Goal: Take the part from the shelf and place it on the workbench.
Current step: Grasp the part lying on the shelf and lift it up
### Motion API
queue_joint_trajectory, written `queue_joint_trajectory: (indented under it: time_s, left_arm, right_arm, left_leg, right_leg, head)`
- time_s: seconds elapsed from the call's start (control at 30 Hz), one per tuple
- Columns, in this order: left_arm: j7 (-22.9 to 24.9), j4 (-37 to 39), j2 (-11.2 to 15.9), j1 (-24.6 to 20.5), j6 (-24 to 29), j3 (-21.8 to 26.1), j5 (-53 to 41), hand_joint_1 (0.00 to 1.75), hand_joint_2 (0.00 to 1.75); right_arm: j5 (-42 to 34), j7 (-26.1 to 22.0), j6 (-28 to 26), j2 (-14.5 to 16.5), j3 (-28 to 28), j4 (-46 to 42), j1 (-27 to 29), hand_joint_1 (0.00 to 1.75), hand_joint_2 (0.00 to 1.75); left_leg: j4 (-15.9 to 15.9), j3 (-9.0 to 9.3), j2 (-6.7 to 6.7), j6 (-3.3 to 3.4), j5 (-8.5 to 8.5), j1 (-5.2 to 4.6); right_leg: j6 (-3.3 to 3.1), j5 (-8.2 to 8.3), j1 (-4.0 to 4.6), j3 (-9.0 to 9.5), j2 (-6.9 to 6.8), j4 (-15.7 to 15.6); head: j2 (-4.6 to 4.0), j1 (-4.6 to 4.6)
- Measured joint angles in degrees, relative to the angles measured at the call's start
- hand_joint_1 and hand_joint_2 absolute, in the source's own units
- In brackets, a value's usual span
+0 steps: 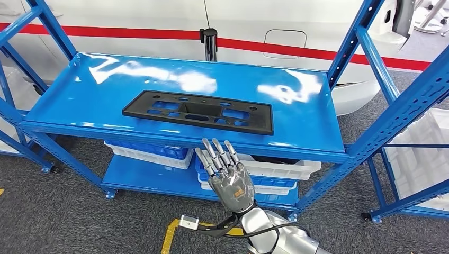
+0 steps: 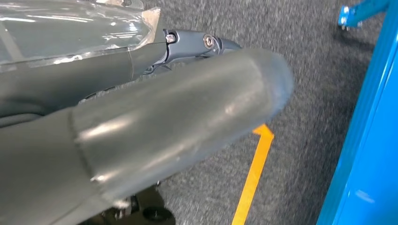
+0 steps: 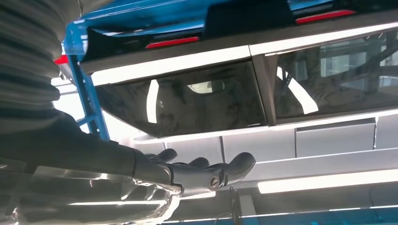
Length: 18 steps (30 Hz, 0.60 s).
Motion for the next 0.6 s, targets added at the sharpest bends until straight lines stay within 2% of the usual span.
queue_joint_trajectory:
  time_s: [0.03, 0.07, 0.17, 0.2, 0.23, 0.27, 0.3, 0.33, 0.37, 0.43, 0.53, 0.6]
  left_arm:
    - [-0.1, 0.2, 0.0, -0.1, 0.0, 0.1, 0.0, 0.0, 0.0]
    - [-0.1, 0.3, 0.1, -0.2, 0.0, 0.1, 0.0, 0.0, 0.0]
    - [-0.2, 0.7, 0.2, -0.5, 0.0, 0.2, 0.0, 0.0, 0.0]
    - [-0.2, 0.8, 0.2, -0.5, 0.0, 0.2, 0.0, 0.0, 0.0]
    - [-0.2, 0.9, 0.2, -0.4, 0.0, 0.2, 0.0, 0.0, 0.0]
    - [-0.3, 1.0, 0.2, -0.4, 0.0, 0.2, 0.0, 0.0, 0.0]
    - [-0.3, 1.1, 0.2, -0.4, 0.0, 0.3, 0.0, 0.0, 0.0]
    - [-0.4, 1.2, 0.2, -0.5, -0.1, 0.3, 0.0, 0.0, 0.0]
    - [-0.5, 1.3, 0.2, -0.5, -0.1, 0.3, 0.0, 0.0, 0.0]
    - [-0.6, 1.4, 0.2, -0.5, -0.1, 0.3, 0.0, 0.0, 0.0]
    - [-0.7, 1.4, 0.3, -0.6, -0.1, 0.3, -0.1, 0.0, 0.0]
    - [-0.7, 1.4, 0.3, -0.6, -0.1, 0.3, -0.3, 0.0, 0.0]
  right_arm:
    - [0.0, 0.1, 0.0, -0.1, 0.2, -0.1, -0.1, 0.0, 1.75]
    - [0.0, 0.1, 0.0, -0.3, 0.3, -0.1, -0.1, 0.0, 1.75]
    - [0.0, 0.2, -0.1, -0.8, 0.7, -0.2, 0.0, 0.0, 1.75]
    - [0.0, 0.2, -0.1, -1.0, 0.8, -0.2, 0.1, 0.0, 1.75]
    - [0.0, 0.2, -0.1, -1.1, 1.0, -0.2, 0.2, 0.0, 1.75]
    - [0.0, 0.2, -0.1, -1.2, 1.2, -0.2, 0.2, 0.0, 1.75]
    - [0.0, 0.2, -0.1, -1.2, 1.3, -0.2, 0.2, 0.0, 1.75]
    - [0.0, 0.2, -0.1, -1.3, 1.5, -0.2, 0.2, 0.0, 1.75]
    - [0.0, 0.2, -0.1, -1.3, 1.6, -0.2, 0.1, 0.0, 1.75]
    - [0.0, 0.2, -0.1, -1.3, 1.9, -0.3, 0.1, 0.0, 1.75]
    - [0.0, 0.2, -0.2, -1.3, 2.1, -0.5, 0.0, 0.0, 1.75]
    - [0.0, 0.2, -0.2, -1.0, 2.3, -0.6, -0.1, 0.0, 1.75]
  left_leg:
    - [-0.3, 0.38, 0.05, 0.4, 0.02, 0.03]
    - [-0.7, 0.81, 0.09, 0.81, 0.02, 0.11]
    - [-0.8, 1.62, 0.07, 1.63, -0.57, 0.05]
    - [-0.8, 1.89, 0.0, 1.68, -0.84, 0.01]
    - [-0.8, 2.23, -0.09, 1.64, -1.14, 0.0]
    - [-0.8, 2.66, -0.18, 1.52, -1.47, 0.0]
    - [-0.8, 3.11, -0.26, 1.35, -1.84, 0.0]
    - [-0.7, 3.5, -0.32, 1.09, -2.27, -0.15]
    - [-0.6, 3.81, -0.35, 0.8, -2.7, -0.28]
    - [-0.6, 4.15, -0.33, 0.17, -3.41, -0.4]
    - [0.4, 4.21, -0.13, -0.84, -4.4, 0.18]
    - [5.2, 2.01, -0.08, -1.44, -6.63, 0.46]
  right_leg:
    - [0.17, -0.47, 0.01, -0.4, -0.06, 1.0]
    - [0.17, -1.38, 0.02, -1.57, -0.1, 3.3]
    - [-0.11, -4.6, -0.12, -8.23, -0.13, 14.4]
    - [0.11, -4.58, -0.15, -9.8, -0.13, 16.3]
    - [0.52, -3.61, -0.16, -10.3, -0.14, 15.9]
    - [1.02, -1.82, -0.19, -9.64, -0.16, 13.4]
    - [1.46, 0.34, -0.24, -8.21, -0.24, 9.4]
    - [1.64, 2.23, -0.21, -6.53, -0.37, 5.4]
    - [1.49, 3.53, -0.21, -5.22, -0.47, 2.4]
    - [0.56, 4.18, -0.04, -4.15, -0.55, 0.3]
    - [-0.89, 3.85, -0.27, -3.5, -0.35, -0.1]
    - [-1.72, 3.48, -0.52, -2.68, -0.31, -0.3]
  head:
    - [0.0, 0.02]
    - [0.0, 0.08]
    - [0.01, 0.23]
    - [0.01, 0.24]
    - [0.0, 0.25]
    - [0.0, 0.26]
    - [0.0, 0.27]
    - [0.01, 0.28]
    - [0.01, 0.27]
    - [0.01, 0.17]
    - [0.0, 0.13]
    - [0.0, -0.01]
